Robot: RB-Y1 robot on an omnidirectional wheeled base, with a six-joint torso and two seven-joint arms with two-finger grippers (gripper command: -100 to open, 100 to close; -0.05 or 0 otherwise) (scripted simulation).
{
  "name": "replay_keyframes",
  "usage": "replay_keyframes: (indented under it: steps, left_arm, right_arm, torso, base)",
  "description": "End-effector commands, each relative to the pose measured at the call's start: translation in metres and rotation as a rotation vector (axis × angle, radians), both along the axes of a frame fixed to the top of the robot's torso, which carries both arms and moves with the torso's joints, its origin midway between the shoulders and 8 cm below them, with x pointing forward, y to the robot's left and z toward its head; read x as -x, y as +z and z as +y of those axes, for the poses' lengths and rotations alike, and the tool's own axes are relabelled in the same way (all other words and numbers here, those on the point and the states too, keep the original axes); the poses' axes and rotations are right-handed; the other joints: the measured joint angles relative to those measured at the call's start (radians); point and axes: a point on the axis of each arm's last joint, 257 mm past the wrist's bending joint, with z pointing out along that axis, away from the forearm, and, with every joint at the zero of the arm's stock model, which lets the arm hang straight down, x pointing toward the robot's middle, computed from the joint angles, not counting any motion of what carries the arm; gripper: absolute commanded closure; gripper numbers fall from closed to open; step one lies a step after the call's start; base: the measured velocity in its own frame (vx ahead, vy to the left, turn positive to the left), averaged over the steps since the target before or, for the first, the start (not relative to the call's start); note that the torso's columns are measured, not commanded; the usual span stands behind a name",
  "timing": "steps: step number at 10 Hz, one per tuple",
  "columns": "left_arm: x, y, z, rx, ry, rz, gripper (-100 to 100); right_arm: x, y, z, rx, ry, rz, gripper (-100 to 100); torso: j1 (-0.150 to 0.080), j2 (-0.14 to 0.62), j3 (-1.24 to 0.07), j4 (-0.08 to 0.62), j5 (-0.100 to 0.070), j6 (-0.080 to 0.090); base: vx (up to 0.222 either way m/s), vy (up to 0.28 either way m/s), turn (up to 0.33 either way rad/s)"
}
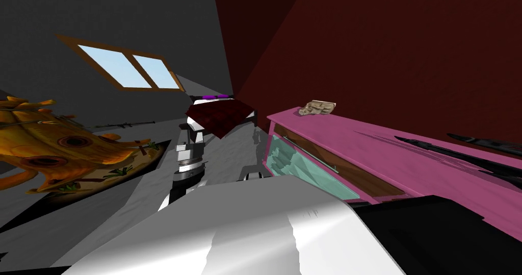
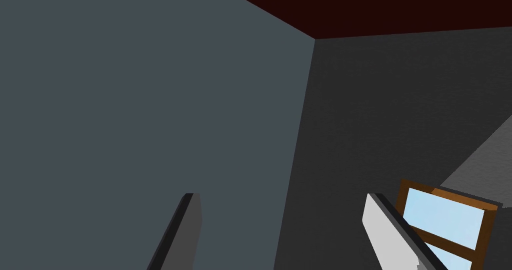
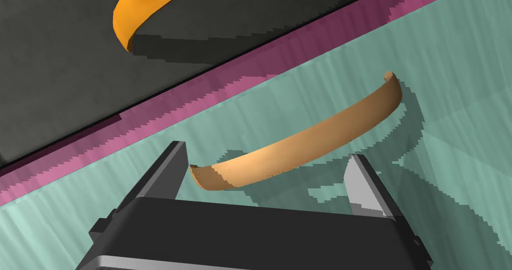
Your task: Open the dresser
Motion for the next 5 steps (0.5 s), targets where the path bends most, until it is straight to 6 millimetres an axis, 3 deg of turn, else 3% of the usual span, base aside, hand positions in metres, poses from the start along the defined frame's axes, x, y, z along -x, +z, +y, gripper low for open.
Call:
replay_keyframes:
  steps: [1, 5]
  left_arm:
    - [0.0000, 0.0000, 0.0000, 0.000, 0.000, 0.000, 0]
    - [0.0000, 0.0000, 0.0000, 0.000, 0.000, 0.000, 0]
  right_arm:
    - [0.0007, 0.0001, -0.0005, 0.000, 0.004, 0.000, 100]
    - [0.0012, 0.0003, -0.0009, 0.000, 0.006, 0.000, 100]
  torso:
    - [0.000, -0.001, 0.001, 0.000, -0.003, -0.001]
    - [-0.002, -0.005, -0.002, -0.002, -0.003, -0.003]
  base:
    - [0.007, 0.026, -0.025]
    - [-0.001, 0.012, -0.005]
